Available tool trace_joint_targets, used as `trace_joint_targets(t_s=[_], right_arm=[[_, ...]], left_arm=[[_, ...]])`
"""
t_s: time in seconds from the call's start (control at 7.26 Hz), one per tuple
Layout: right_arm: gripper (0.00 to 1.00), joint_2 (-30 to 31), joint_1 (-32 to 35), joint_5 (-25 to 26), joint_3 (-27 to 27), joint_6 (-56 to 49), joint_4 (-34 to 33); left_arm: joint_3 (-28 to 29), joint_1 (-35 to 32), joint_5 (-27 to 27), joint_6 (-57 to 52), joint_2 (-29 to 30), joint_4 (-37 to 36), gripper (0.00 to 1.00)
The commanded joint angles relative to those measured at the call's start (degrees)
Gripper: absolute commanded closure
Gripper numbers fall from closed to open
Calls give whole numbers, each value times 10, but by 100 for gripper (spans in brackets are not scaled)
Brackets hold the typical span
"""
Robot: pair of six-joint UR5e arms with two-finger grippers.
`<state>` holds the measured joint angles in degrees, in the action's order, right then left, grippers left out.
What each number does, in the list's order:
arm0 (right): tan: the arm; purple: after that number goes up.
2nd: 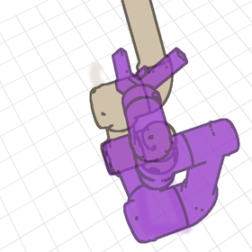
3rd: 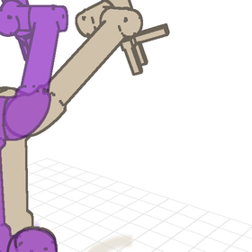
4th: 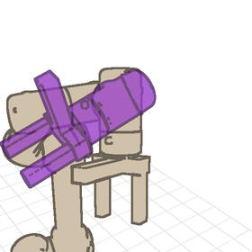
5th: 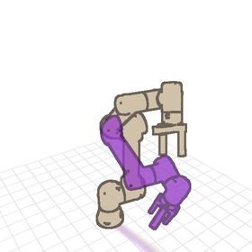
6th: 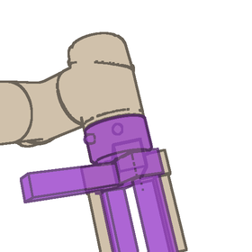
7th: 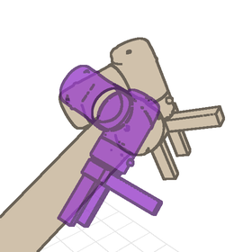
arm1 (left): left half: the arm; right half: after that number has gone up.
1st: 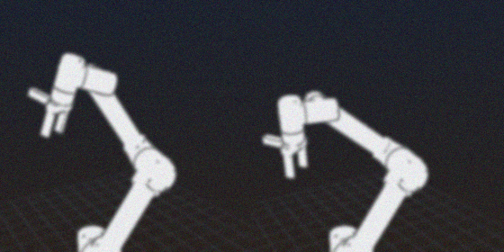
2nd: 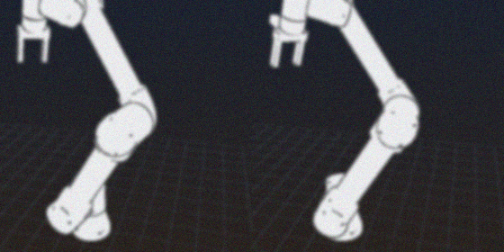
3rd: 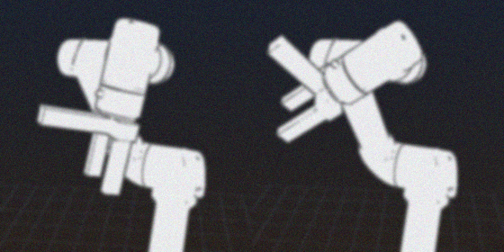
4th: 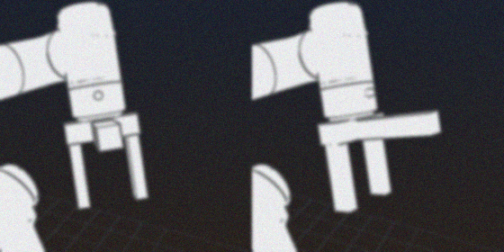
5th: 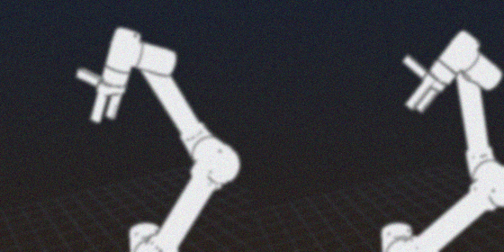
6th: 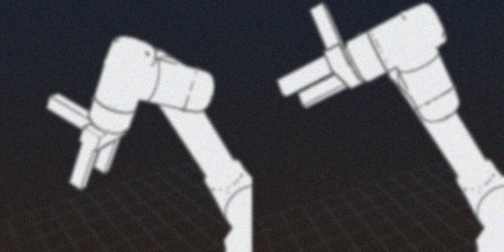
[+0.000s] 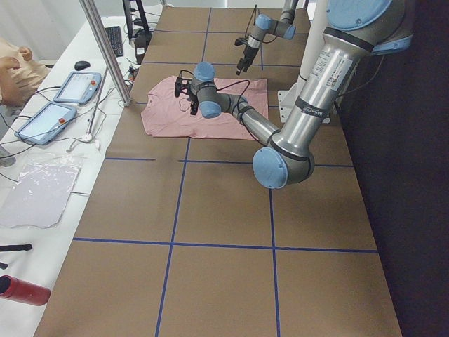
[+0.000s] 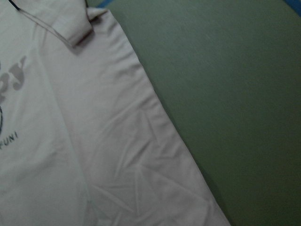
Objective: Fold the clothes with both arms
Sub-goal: 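Move both grippers down to the shirt's hem corners nearest the robot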
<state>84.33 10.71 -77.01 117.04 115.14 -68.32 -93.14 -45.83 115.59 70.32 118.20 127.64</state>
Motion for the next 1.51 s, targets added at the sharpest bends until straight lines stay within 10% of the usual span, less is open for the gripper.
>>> trace_joint_targets(t_s=[0.0,0.69,0.83,1.38], right_arm=[[7,20,-85,51,19,76,-61],[43,19,-118,49,21,84,-100],[99,19,-118,49,22,84,-100],[100,19,-119,50,28,83,-100]], left_arm=[[-1,0,0,1,-2,0,17],[1,0,-1,10,-1,0,17],[1,0,-1,10,-1,0,17],[2,1,-1,10,-1,0,16]])
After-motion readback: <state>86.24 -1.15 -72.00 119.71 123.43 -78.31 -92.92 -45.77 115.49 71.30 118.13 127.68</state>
